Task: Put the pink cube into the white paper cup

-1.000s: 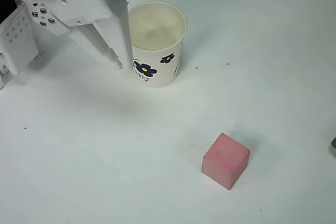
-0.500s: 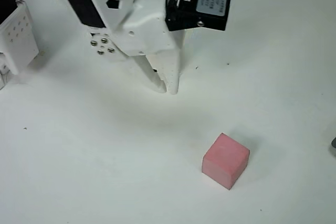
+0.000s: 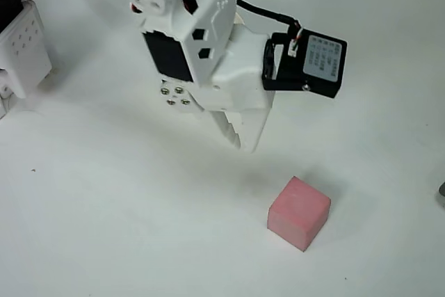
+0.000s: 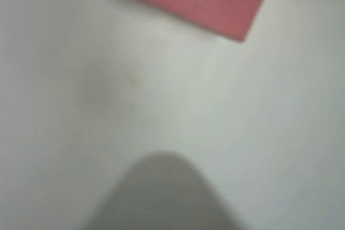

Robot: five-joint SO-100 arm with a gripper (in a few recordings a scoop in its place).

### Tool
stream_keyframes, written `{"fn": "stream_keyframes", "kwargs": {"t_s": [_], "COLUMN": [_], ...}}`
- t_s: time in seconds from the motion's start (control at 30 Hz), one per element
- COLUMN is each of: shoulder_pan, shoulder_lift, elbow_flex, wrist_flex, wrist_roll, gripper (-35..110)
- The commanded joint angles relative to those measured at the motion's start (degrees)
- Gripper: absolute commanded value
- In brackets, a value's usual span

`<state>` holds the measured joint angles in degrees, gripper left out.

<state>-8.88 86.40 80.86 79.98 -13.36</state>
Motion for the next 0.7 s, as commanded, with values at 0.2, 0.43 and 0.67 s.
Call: {"fn": "stream_keyframes", "kwargs": {"t_s": [0.2, 0.43, 0.67], "shoulder_pan": [-1.1, -1.3, -1.2], "shoulder_lift": [-7.3, -14.3, -21.7], "elbow_flex": [-17.0, -27.8, -39.6], "wrist_flex": [1.1, 5.5, 11.3], "wrist_roll": [1.3, 1.1, 0.3], "gripper": [0, 0, 12]}}
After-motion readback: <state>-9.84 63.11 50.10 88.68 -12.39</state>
